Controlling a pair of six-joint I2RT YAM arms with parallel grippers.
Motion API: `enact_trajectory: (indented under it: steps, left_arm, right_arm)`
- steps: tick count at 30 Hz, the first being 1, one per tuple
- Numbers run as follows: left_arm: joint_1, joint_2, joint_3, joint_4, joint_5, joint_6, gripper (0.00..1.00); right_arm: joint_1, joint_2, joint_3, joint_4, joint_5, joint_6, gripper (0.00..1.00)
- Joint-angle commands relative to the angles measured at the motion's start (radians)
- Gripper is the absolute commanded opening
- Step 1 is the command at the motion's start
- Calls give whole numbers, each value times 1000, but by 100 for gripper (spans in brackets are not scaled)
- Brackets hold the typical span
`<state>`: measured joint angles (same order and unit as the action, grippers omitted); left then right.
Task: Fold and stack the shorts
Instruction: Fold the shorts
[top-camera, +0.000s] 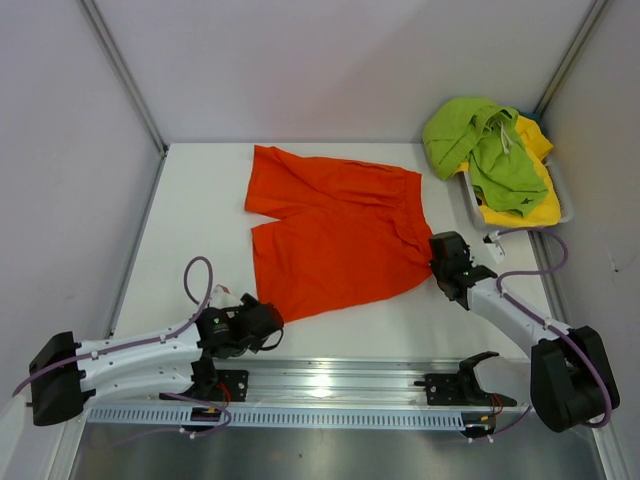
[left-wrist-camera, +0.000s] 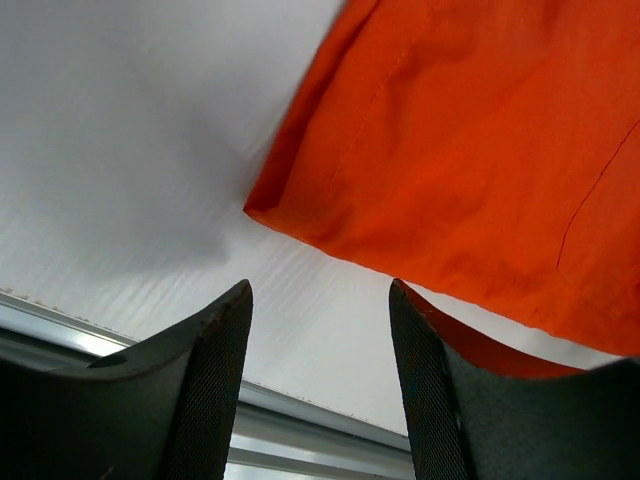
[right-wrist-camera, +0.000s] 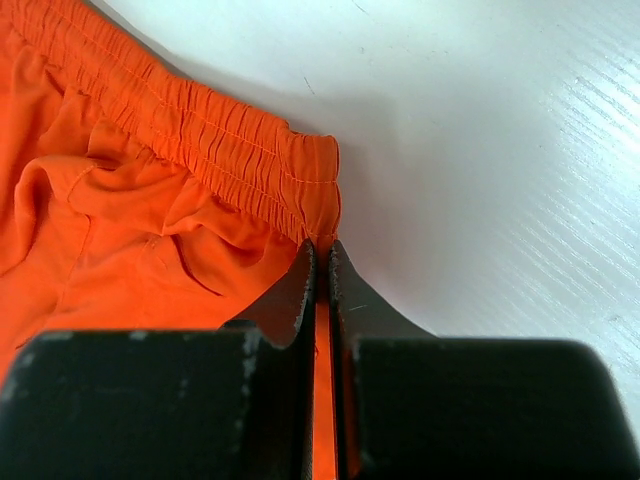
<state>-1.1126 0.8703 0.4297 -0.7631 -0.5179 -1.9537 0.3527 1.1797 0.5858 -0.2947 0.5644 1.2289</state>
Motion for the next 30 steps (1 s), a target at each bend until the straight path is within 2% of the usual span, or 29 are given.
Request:
enact_trajectory:
  steps: [1,11,22,28,30]
  left_arm:
    - [-9,-7,-16,-45,-76,-151,60]
    - [0,62,-46,5,-64,-214,58]
    - [94,90,-75,114,-33,-125,54]
    - [120,108,-103,145,-25,-116,39]
    - [126,116,-115,182,-21,-102,31]
  right_arm:
    - [6,-40,-9,-1,81,46,0]
    - [12,-88,-40,9,88,53,0]
    - [20,-101,-53,16,89,60,0]
    - [25,-114,-57,11,92,60,0]
    - [26,-115,-55,14,92,60,0]
